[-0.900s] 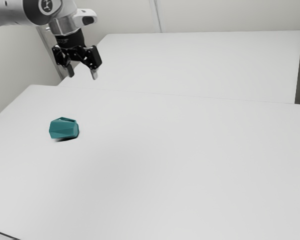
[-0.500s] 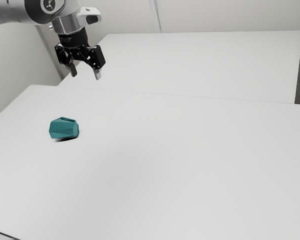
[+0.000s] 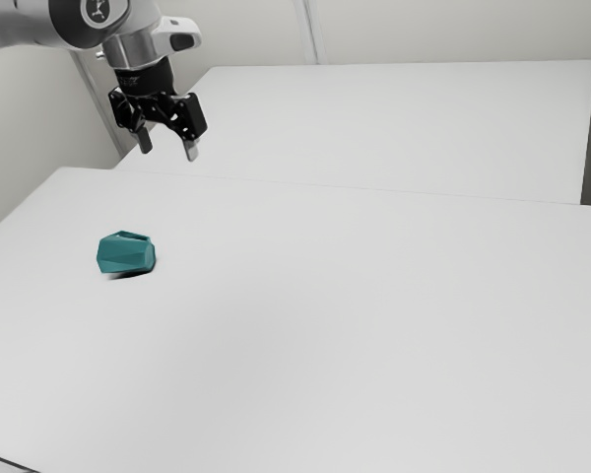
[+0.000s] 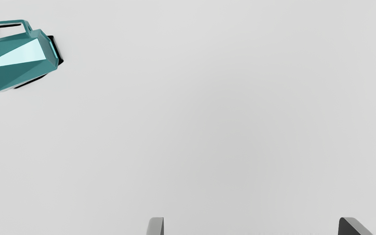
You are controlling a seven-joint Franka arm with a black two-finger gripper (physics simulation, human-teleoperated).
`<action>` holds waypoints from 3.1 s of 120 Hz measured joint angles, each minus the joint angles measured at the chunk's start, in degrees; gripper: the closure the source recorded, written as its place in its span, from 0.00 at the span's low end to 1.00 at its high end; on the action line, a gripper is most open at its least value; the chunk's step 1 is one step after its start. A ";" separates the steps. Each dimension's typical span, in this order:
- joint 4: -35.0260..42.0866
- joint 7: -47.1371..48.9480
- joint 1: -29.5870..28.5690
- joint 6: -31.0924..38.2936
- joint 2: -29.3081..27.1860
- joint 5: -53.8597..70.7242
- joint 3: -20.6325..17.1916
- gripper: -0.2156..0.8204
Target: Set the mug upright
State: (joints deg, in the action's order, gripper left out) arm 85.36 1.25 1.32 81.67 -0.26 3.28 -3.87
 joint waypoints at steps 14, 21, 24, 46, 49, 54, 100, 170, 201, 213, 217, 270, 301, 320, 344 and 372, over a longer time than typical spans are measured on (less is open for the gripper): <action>0.14 -0.83 -0.36 -0.05 0.00 0.01 0.01 0.23; 0.27 -1.20 -0.63 -0.07 0.00 0.02 0.01 0.23; 0.30 -1.34 -0.76 -0.07 0.00 0.03 0.01 0.23; 0.36 -2.22 -1.83 -0.10 0.05 0.03 0.21 0.23; 0.37 -2.31 -1.97 -0.12 0.09 0.05 0.27 0.23; 0.41 -2.47 -2.25 -0.13 0.09 0.08 0.34 0.23; 0.41 -3.70 -5.34 -0.19 0.08 0.15 1.24 0.23; -1.89 -6.25 -21.95 0.22 4.84 0.13 1.44 0.23; -7.47 -9.15 -28.45 0.49 12.43 -0.15 1.51 0.23; -10.31 -10.59 -29.46 0.61 16.04 -0.26 1.48 0.23; -11.07 -11.10 -30.02 0.65 17.06 -0.34 1.45 0.23; -14.43 -21.30 -38.30 8.89 28.39 -9.02 1.22 0.23; -13.32 -30.05 -41.30 16.83 33.76 -22.39 1.23 0.23; -10.32 -35.91 -42.73 19.88 35.35 -30.70 1.21 0.23; -4.82 -42.71 -44.00 22.22 35.37 -38.72 1.24 0.23; -1.42 -49.27 -44.20 23.34 35.43 -45.07 1.24 0.23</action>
State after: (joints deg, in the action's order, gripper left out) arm 83.94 -48.02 -42.88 105.01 35.18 -41.79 -2.64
